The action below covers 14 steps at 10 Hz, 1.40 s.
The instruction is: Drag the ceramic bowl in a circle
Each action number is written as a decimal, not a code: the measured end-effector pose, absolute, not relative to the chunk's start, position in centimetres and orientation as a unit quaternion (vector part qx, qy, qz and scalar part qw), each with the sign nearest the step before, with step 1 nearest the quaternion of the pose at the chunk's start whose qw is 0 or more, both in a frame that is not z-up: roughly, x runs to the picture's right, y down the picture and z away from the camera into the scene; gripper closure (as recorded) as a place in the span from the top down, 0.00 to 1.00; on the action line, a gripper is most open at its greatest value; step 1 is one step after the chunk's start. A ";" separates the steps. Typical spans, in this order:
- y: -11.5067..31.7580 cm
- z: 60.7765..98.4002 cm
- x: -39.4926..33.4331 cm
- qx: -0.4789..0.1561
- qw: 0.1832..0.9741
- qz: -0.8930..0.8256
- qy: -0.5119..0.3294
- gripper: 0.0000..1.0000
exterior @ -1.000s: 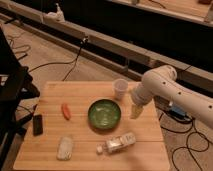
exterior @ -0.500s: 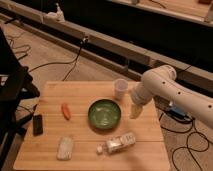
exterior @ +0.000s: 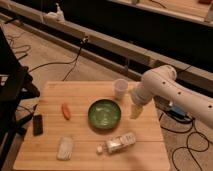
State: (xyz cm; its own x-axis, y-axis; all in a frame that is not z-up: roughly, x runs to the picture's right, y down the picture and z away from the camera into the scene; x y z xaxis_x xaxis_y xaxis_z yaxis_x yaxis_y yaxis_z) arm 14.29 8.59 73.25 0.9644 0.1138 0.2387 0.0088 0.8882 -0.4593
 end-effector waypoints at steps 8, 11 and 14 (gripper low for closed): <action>9.3 73.7 13.8 -0.242 0.959 0.019 -0.143 0.80; 10.4 74.7 13.4 -0.257 0.955 0.001 -0.149 0.80; 11.9 76.8 12.3 -0.277 0.948 -0.030 -0.155 0.80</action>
State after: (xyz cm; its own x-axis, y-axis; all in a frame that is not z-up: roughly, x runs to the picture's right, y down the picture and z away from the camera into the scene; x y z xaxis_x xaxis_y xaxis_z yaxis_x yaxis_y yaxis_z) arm 12.32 11.94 76.82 0.9503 0.0281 0.3102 0.1433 0.8448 -0.5156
